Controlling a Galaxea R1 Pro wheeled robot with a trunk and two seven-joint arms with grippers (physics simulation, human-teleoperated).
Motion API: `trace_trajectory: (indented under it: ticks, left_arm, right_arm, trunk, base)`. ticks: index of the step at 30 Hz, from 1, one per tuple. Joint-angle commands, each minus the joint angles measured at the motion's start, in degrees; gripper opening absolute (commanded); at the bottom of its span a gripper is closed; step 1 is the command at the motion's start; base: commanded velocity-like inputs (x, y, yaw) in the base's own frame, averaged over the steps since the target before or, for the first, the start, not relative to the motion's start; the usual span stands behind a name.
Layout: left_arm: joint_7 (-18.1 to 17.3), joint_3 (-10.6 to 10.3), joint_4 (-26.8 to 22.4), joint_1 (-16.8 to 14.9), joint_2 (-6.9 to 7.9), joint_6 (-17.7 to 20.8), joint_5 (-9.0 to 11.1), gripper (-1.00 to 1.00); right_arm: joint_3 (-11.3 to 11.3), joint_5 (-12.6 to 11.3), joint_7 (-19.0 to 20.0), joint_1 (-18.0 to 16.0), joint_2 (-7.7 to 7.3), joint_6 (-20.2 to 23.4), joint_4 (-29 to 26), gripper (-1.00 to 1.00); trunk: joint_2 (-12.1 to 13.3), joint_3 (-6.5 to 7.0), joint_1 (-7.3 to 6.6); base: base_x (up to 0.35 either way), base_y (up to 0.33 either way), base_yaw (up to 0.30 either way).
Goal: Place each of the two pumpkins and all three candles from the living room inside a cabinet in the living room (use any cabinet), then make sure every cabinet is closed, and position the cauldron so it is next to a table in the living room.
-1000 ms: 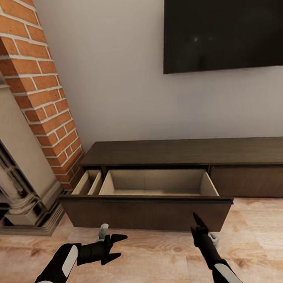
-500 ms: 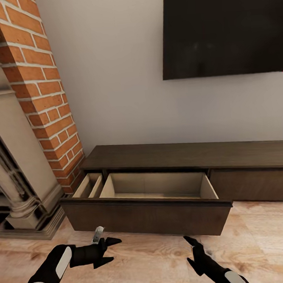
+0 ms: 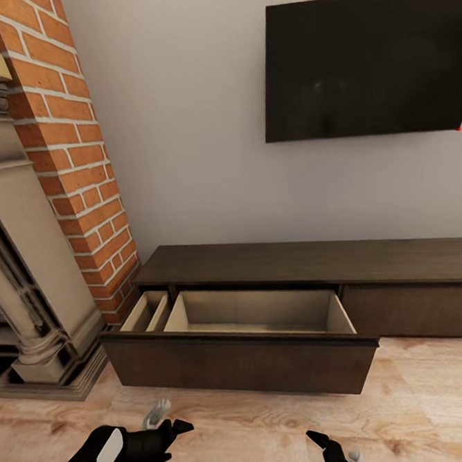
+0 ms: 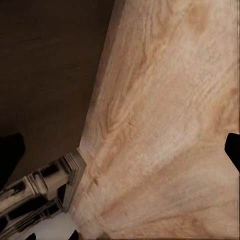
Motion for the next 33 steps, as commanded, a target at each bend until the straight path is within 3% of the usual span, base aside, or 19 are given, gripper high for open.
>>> trace_trajectory:
  ticks: [1,7,10,25,33]
  left_arm:
    - [0.1,0.0,0.3,0.0,-0.24,-0.4,0.0,1.00]
    - [0.3,-0.1,2.3,0.0,-0.90,-1.8,-0.3,1.00]
    - [0.2,-0.3,4.2,0.0,-1.12,-5.8,-0.4,1.00]
    - [0.3,-0.3,5.9,0.0,-1.56,-6.5,-0.5,1.00]
    - [2.3,-0.3,6.0,0.0,-1.67,-6.6,-0.4,1.00]
  right_arm:
    - [-0.1,0.0,0.0,0.0,0.00,-0.1,0.3,1.00]
    - [-0.5,-0.5,0.2,0.0,0.50,-2.1,0.9,1.00]
    - [-0.6,-0.5,0.0,0.0,0.73,-3.2,1.2,1.00]
    - [-0.2,-0.2,-0.2,0.0,1.03,-5.3,4.0,1.00]
    - [-0.8,-0.8,-10.8,0.0,1.04,-7.8,6.7,1.00]
  trunk:
    - [0.4,0.19,-0.23]
    - [2.8,1.26,-1.54]
    - [4.0,1.80,-2.20]
    - [10.0,4.49,-5.50]
    - [13.2,5.93,-7.25]
  base:
    - [0.000,0.000,0.000]
    - [0.000,0.000,0.000]
    - [0.000,0.000,0.000]
    - [0.000,0.000,0.000]
    - [0.000,0.000,0.000]
